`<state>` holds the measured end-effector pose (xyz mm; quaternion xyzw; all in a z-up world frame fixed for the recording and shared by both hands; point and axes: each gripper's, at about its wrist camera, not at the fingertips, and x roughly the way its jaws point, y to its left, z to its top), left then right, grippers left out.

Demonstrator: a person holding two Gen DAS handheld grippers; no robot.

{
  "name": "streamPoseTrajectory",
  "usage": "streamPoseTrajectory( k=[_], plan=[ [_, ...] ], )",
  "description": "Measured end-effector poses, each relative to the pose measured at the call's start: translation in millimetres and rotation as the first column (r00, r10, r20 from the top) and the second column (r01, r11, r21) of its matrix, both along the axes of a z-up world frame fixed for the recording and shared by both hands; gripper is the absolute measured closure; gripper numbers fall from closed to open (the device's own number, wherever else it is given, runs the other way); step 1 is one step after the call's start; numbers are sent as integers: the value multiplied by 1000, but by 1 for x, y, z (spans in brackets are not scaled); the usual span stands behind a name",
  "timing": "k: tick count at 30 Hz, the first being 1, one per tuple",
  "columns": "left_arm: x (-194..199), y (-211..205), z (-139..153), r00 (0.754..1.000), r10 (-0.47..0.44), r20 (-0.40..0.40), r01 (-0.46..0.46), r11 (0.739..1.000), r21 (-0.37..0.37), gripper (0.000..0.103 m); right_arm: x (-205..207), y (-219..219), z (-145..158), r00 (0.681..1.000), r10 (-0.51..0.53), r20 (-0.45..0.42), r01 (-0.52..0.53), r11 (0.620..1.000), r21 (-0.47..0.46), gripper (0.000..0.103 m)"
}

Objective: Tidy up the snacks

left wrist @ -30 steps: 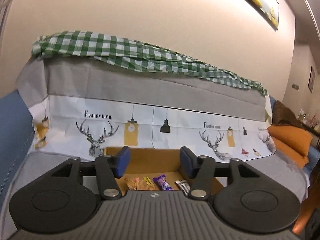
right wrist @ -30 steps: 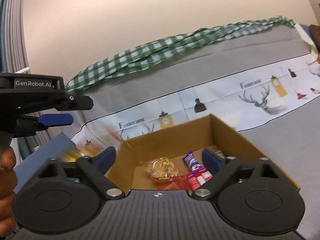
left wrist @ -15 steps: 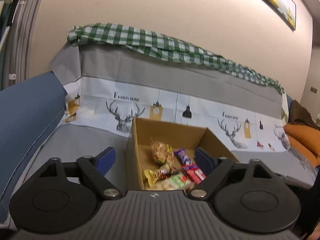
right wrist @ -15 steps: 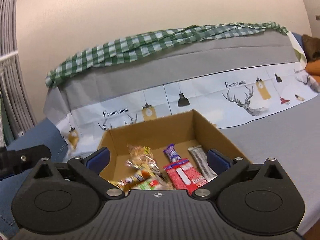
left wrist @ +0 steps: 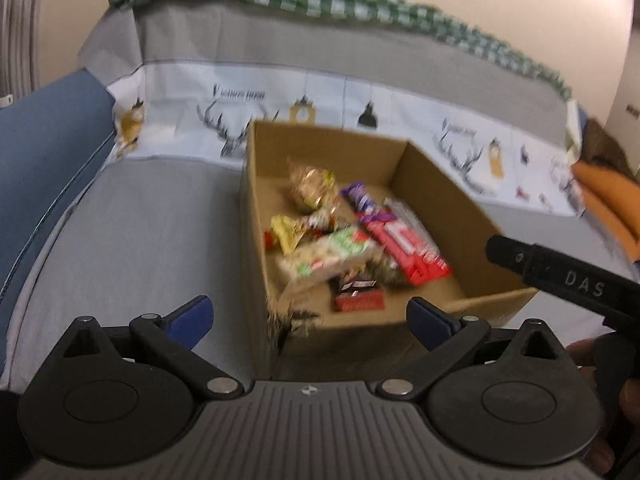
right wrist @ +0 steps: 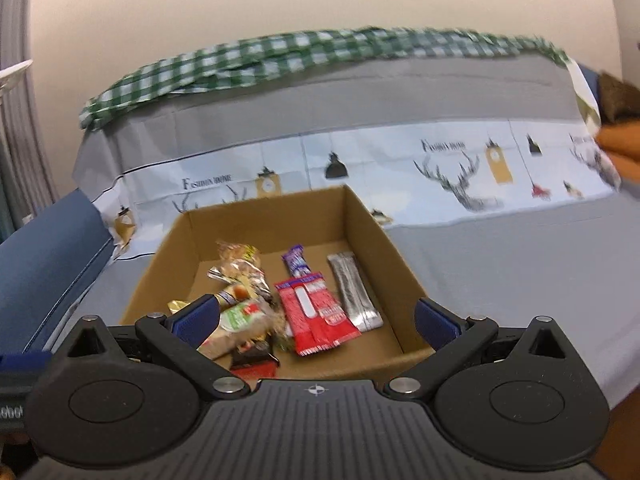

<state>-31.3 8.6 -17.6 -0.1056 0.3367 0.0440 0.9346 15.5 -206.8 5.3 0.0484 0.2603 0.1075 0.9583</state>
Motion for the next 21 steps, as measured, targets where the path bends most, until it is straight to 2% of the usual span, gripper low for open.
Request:
streamPoseTrajectory(
  k=[5,21],
  plan=[
    [-1,-2,0,1000,0,20,0,1000,24,0,-1,0,-2,1000,13,9,-13,1000,-16,1],
    [8,-11,0,1000,3,-6,-3,1000,14,0,1,3,-5,998,57,-2,-57,998,-15,1]
  ],
)
